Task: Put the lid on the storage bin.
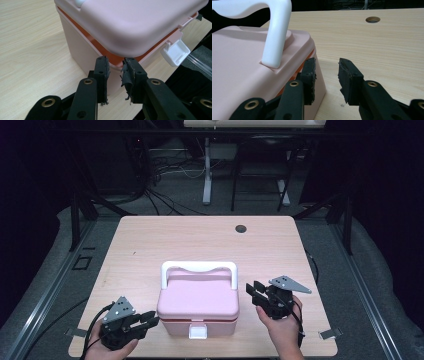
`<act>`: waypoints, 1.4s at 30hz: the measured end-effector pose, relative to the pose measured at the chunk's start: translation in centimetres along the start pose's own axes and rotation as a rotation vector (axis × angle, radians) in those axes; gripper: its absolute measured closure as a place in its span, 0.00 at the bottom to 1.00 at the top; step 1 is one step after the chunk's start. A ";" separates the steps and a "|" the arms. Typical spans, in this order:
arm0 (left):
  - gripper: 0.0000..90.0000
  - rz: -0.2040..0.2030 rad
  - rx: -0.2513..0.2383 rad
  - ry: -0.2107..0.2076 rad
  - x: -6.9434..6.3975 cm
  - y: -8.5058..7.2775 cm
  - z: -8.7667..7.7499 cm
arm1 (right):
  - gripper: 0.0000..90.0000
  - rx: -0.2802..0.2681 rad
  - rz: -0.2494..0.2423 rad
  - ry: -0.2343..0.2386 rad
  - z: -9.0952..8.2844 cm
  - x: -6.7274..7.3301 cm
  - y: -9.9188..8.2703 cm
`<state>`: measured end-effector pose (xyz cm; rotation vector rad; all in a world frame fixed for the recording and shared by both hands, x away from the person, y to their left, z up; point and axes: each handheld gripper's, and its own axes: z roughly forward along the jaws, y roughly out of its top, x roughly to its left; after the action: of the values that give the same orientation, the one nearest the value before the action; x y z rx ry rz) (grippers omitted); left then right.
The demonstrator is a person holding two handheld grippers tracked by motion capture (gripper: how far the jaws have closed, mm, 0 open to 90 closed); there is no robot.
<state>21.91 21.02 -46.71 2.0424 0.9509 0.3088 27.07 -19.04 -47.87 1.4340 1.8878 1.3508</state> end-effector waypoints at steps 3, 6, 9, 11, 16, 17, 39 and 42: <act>0.81 -0.007 0.005 0.000 -0.1 -0.1 0.1 | 0.74 0.000 0.000 0.000 0.0 0.0 0.0; 0.81 -0.001 0.007 0.001 0.0 -0.1 0.1 | 0.74 0.000 0.001 0.001 0.0 0.0 0.0; 0.81 -0.004 0.009 0.000 0.0 -0.2 0.2 | 0.74 -0.001 0.000 -0.001 0.0 0.0 0.0; 0.81 0.003 0.011 0.000 0.1 -0.2 0.2 | 0.74 -0.002 0.000 0.000 0.0 0.0 0.0; 0.81 -0.004 0.011 0.000 0.0 -0.3 0.2 | 0.73 -0.005 0.002 0.000 0.0 0.0 0.0; 0.81 -0.005 0.012 0.000 0.0 -0.3 0.3 | 0.73 -0.005 0.002 -0.001 0.0 0.0 0.0; 0.81 -0.011 0.022 0.000 0.0 -0.6 0.4 | 0.73 -0.010 0.005 -0.001 -0.1 -0.1 0.0; 0.81 -0.012 0.022 0.000 0.0 -0.6 0.4 | 0.73 -0.010 0.004 -0.001 -0.1 -0.1 0.0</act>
<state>21.79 21.07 -47.43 2.0555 0.9704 0.2936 26.97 -19.16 -47.83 1.4345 1.8755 1.3594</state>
